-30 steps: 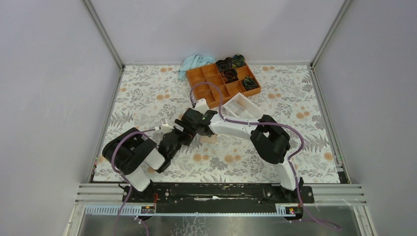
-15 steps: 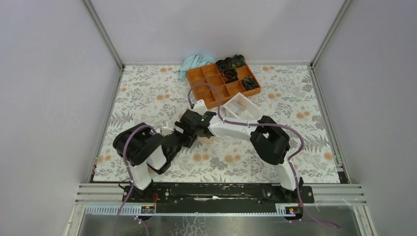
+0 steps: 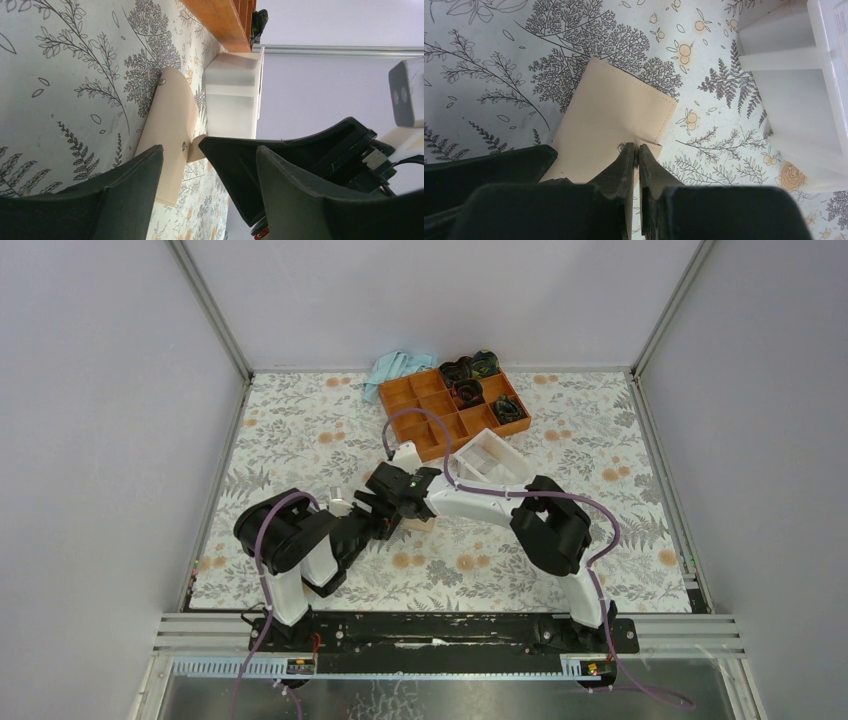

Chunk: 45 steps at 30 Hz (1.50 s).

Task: Put the credit cards into the card holder
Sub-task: Close the card holder at the center of the board.

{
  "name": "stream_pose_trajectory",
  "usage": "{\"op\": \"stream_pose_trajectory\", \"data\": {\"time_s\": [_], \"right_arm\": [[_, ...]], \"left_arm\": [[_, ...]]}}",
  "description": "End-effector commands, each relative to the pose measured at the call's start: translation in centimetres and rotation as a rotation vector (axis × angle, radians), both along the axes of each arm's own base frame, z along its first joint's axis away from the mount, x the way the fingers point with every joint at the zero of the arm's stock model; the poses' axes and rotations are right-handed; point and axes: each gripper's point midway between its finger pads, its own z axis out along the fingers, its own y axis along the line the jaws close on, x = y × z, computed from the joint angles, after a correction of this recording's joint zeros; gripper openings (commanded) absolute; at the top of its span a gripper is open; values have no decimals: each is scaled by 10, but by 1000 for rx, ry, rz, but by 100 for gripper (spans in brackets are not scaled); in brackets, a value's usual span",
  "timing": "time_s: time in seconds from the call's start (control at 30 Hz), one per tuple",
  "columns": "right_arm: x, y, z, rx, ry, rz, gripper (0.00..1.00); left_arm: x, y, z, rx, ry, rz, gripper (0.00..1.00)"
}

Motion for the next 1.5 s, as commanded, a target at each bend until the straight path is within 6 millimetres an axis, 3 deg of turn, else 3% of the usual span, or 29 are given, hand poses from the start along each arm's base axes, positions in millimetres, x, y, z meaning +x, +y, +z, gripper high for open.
{"op": "stream_pose_trajectory", "data": {"time_s": [0.0, 0.2, 0.37, 0.53, 0.63, 1.0, 1.47], "right_arm": [[4, 10, 31, 76, -62, -1, 0], [2, 11, 28, 69, -54, 10, 0], [3, 12, 28, 69, -57, 13, 0], [2, 11, 25, 61, -52, 14, 0], [2, 11, 25, 59, -53, 16, 0], [4, 13, 29, 50, -59, 27, 0], [3, 20, 31, 38, -57, 47, 0]], "left_arm": [[-1, -1, 9, -24, -39, -2, 70], [1, -6, 1, -16, -19, -18, 39], [-2, 4, -5, -5, 1, 13, 35], [-1, 17, 1, 18, -28, 56, 17], [2, 22, 4, 43, -40, 72, 13], [9, 23, -21, 149, 25, 66, 5], [14, 24, -47, 257, 113, 65, 4]]}}
